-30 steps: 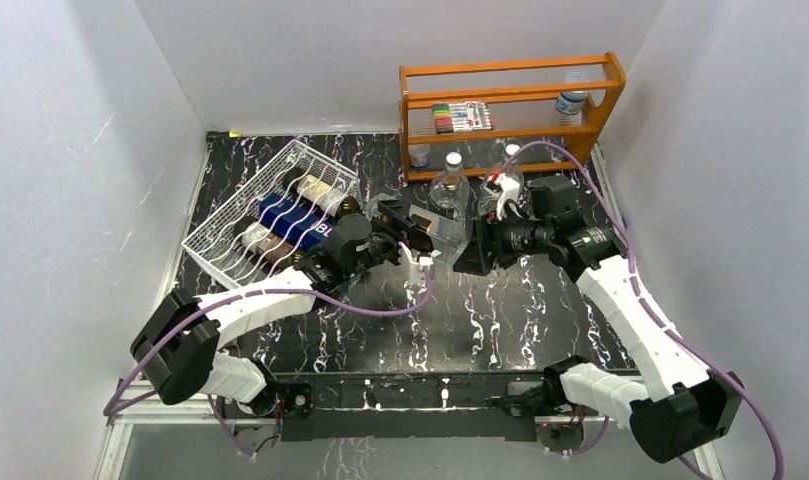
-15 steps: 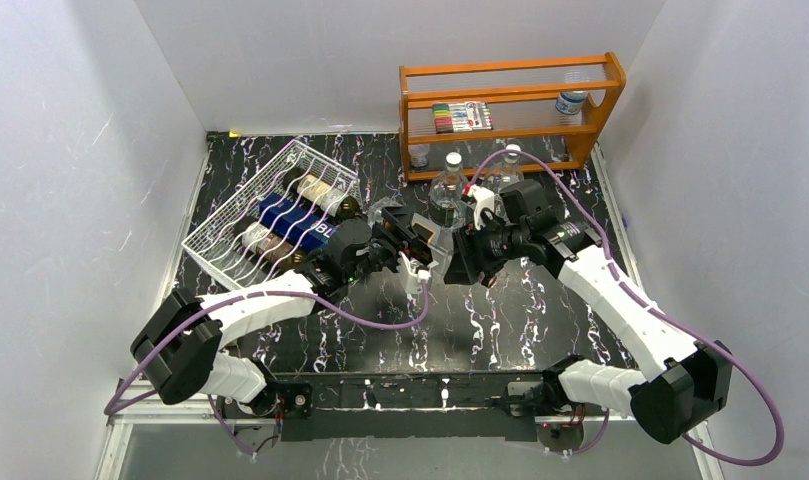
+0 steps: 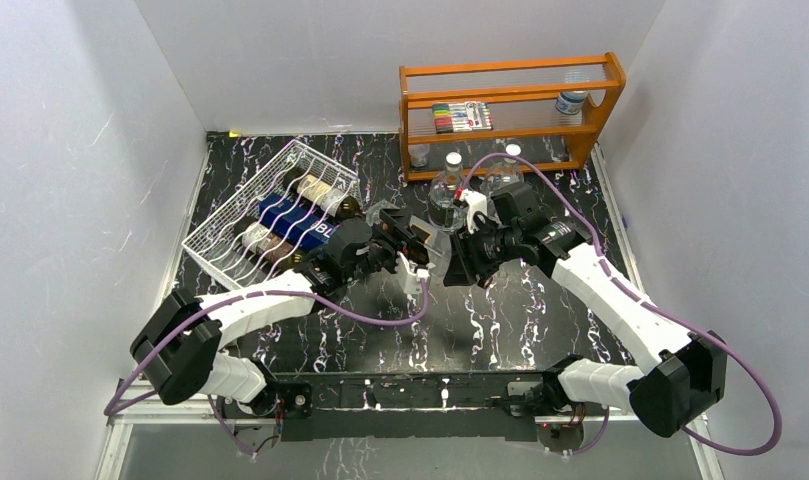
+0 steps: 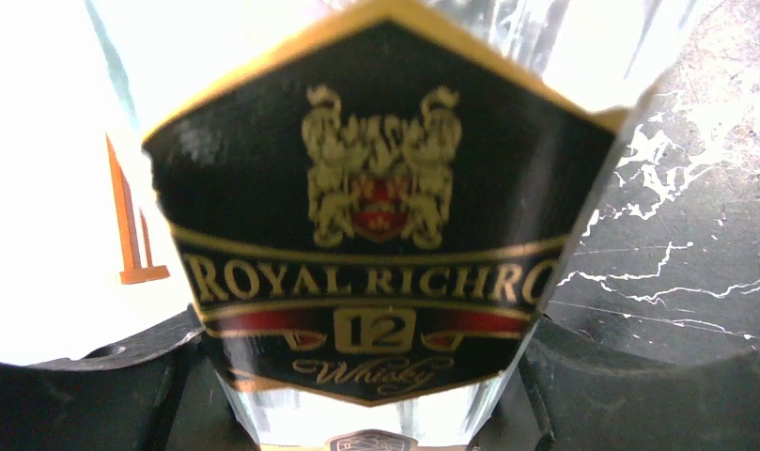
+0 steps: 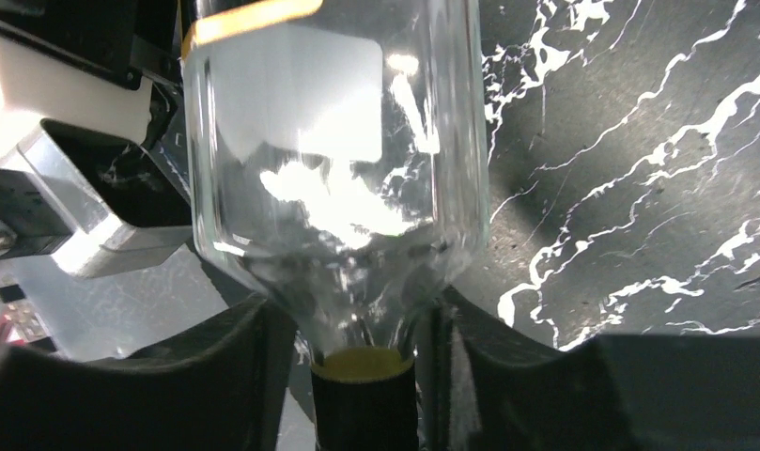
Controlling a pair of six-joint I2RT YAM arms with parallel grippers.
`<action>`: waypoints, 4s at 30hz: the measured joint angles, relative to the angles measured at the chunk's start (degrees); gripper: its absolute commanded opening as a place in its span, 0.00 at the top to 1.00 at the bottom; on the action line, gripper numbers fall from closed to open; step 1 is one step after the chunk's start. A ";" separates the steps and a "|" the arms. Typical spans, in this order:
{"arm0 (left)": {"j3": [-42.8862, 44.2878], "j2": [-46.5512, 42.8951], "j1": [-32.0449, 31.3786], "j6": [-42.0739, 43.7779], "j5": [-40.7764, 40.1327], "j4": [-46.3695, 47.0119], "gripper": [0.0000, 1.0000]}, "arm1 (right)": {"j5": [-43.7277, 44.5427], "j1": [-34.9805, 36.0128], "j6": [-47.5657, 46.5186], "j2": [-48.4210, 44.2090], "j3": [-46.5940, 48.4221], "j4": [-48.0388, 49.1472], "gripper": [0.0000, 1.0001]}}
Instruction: Put the wine bottle on the wine rack
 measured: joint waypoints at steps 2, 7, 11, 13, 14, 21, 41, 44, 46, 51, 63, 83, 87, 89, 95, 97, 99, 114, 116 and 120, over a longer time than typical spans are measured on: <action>0.02 0.00 0.13 -0.55 -0.39 -0.98 1.00 | -0.15 0.37 -0.42 0.02 -0.09 -0.31 0.86; 0.74 0.00 0.13 -1.70 -0.15 -3.63 1.00 | 0.48 1.05 0.00 0.04 -0.09 -0.68 1.00; 1.31 0.00 0.11 -2.19 -0.09 -5.01 0.78 | 0.98 1.22 0.33 -0.04 -0.09 -0.68 1.00; 1.57 0.00 0.11 -2.51 0.00 -5.79 0.55 | 1.25 1.44 0.50 -0.15 -0.13 -0.70 1.00; 1.73 0.00 0.11 -2.73 0.04 -6.16 0.45 | 1.31 1.44 0.55 -0.26 -0.15 -0.74 1.00; 3.69 0.00 -0.07 -9.90 -0.09 -9.42 0.02 | 2.91 1.68 0.92 -1.44 -1.77 -0.22 1.00; 2.21 -14.64 -0.09 -39.45 -3.56 -18.47 0.02 | 8.02 1.38 1.88 -2.78 -5.62 -1.95 1.00; 2.82 -16.09 -0.13 -49.57 -7.98 -19.56 0.02 | 8.02 1.38 1.97 -2.86 -5.77 -1.42 1.00; 4.42 -16.85 -0.13 -57.79 -11.58 -22.01 0.02 | 8.02 1.38 2.03 -3.52 -6.84 0.02 1.00; 4.59 -23.50 -0.11 -73.64 -16.79 -24.44 0.02 | 7.39 1.38 3.02 -5.99 -9.79 4.00 1.00; 6.12 -33.97 -0.11 -88.48 -23.80 -34.77 0.02 | 5.84 1.86 5.95 -3.10 -9.73 16.41 1.00; 16.79 -41.75 -0.11 -87.76 -32.85 -42.88 0.02 | 7.32 10.99 5.66 27.52 16.37 29.18 1.00; 18.45 -41.68 -0.11 -88.02 -32.89 -43.82 0.02 | 7.85 11.10 4.72 33.64 23.45 30.08 1.00; 18.86 -41.81 -0.11 -88.19 -32.87 -44.15 0.02 | 8.11 11.10 3.78 37.07 27.02 30.40 1.00; 19.28 -41.70 -0.11 -88.65 -32.79 -46.07 0.02 | 9.73 11.21 -0.09 45.09 34.56 28.63 1.00; 20.00 -41.18 -0.11 -88.65 -32.72 -46.64 0.02 | 10.21 11.21 -1.36 47.65 37.46 26.69 1.00; 20.61 -40.72 -0.11 -88.76 -32.54 -46.69 0.02 | 10.75 11.21 -2.45 50.27 40.48 24.94 1.00; 20.79 -40.59 -0.11 -91.01 -31.65 -49.00 0.02 | 12.94 11.21 -7.23 60.37 55.98 15.26 0.82; 20.79 -40.57 -0.11 -91.17 -31.65 -49.16 0.02 | 13.00 11.21 -7.89 61.02 57.94 13.29 0.75; 20.79 -40.39 -0.11 -91.17 -31.34 -49.24 0.02 | 13.07 11.21 -9.01 63.25 62.16 10.56 0.56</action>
